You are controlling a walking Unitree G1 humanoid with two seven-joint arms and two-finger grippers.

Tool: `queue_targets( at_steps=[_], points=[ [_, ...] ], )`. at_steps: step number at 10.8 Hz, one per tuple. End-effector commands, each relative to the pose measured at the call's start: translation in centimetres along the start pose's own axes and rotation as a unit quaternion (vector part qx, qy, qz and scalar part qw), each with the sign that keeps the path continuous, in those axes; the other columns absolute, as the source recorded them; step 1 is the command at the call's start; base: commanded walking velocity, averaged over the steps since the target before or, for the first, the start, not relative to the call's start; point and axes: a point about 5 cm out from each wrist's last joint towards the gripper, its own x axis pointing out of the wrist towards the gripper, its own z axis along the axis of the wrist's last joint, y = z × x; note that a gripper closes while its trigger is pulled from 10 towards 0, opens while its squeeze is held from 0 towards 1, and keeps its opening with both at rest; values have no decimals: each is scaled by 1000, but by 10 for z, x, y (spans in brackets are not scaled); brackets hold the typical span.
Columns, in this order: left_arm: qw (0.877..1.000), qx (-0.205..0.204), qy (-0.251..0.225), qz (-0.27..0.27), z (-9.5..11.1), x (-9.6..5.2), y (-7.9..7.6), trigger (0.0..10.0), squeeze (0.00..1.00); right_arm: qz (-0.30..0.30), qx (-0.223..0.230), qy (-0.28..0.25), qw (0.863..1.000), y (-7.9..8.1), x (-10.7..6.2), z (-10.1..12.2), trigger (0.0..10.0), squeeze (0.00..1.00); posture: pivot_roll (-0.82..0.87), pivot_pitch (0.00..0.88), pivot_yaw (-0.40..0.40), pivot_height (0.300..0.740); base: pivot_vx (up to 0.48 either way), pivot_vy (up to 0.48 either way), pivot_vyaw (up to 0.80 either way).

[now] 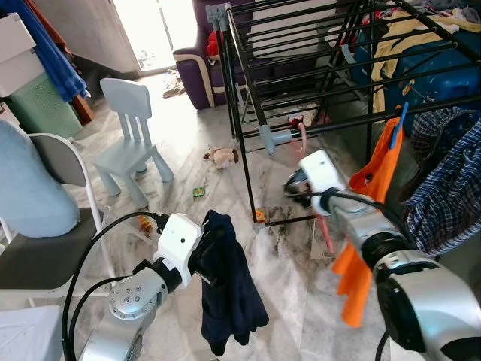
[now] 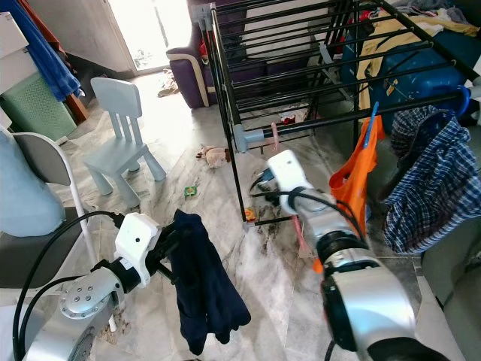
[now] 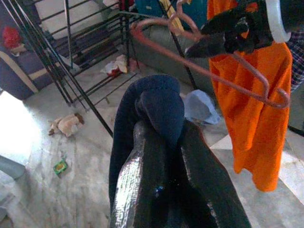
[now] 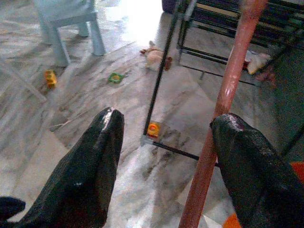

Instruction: Hang hanger

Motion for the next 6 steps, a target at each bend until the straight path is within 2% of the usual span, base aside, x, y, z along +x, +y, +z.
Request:
queue_targets(
  at_steps=[1, 3, 6],
  points=[
    [1000, 9, -17, -2, 10, 0, 3, 10000, 0, -8, 14, -1, 1000, -2, 0, 2, 863, 0, 57, 13, 170, 740, 0, 0, 0],
    [1000, 7, -17, -3, 10, 1, 1, 10000, 0, -16, 21, 2, 1000, -7, -2, -2, 0, 0, 50, 9, 160, 740, 0, 0, 0],
    [1000, 1, -17, -4, 9, 4, -3, 10000, 0, -14, 23, 1, 1000, -7, -2, -3, 0, 0, 34, 7, 152, 740, 0, 0, 0]
  ],
)
